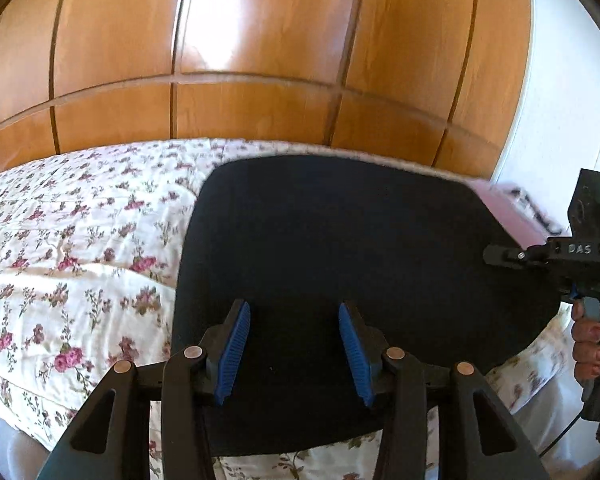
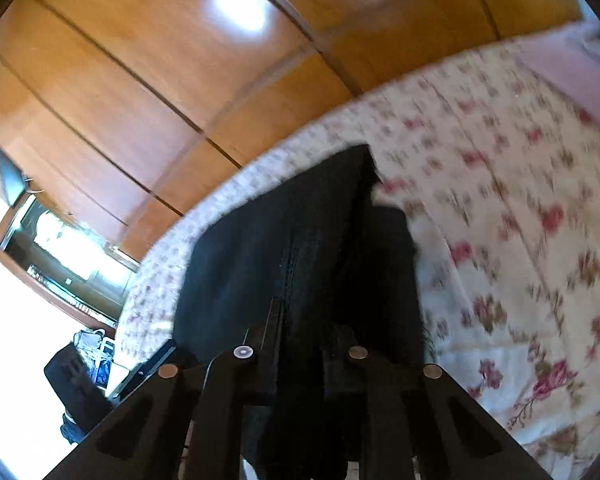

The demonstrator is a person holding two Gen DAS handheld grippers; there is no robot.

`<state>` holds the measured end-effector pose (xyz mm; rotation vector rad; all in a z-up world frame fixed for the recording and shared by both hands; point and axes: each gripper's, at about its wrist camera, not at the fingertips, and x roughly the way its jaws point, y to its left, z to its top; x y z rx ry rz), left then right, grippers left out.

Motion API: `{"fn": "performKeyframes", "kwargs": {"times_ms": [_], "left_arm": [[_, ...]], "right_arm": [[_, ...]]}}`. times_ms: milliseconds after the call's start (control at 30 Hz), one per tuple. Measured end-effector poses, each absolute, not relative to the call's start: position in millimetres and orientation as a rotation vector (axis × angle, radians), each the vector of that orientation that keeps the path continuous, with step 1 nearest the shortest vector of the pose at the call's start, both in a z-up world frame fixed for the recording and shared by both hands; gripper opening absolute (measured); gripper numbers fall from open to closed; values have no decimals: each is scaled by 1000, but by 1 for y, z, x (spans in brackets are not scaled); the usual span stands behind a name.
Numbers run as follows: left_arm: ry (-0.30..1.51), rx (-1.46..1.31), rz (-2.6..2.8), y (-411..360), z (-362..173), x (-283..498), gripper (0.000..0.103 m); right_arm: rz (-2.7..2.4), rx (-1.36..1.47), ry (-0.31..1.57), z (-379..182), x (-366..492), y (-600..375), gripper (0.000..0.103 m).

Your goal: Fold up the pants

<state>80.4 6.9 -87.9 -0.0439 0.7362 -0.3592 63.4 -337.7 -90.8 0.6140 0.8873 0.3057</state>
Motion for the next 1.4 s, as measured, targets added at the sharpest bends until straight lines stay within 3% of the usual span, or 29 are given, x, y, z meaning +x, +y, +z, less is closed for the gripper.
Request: {"fn": "performKeyframes", "kwargs": {"times_ms": [133,300,467,633,800,1133,1400], "left_arm": [[727,-25,-351,5,-95,76,46],[737,-32,-353,8,-93,70,47],[742,-111,-377,25,-64,74,47],[699,-111,-381,22,-25,111,48],[814,2,-378,-13,-28,172,48],[918,79,-360,-35,-84,229,48],[868,79,-356,-36,-96,233,48]], "right_arm": [[293,689,896,-120,62,-341,17],[281,654,883,-116,54,-340,20],[176,516,836,-86,41,-338,34],[137,363,695,-35,41,-337,34],[173,226,743,-14,91,-304,33],[141,95,946,-84,165,-271,28],[112,136,894,-109,169,-284,28]]}}
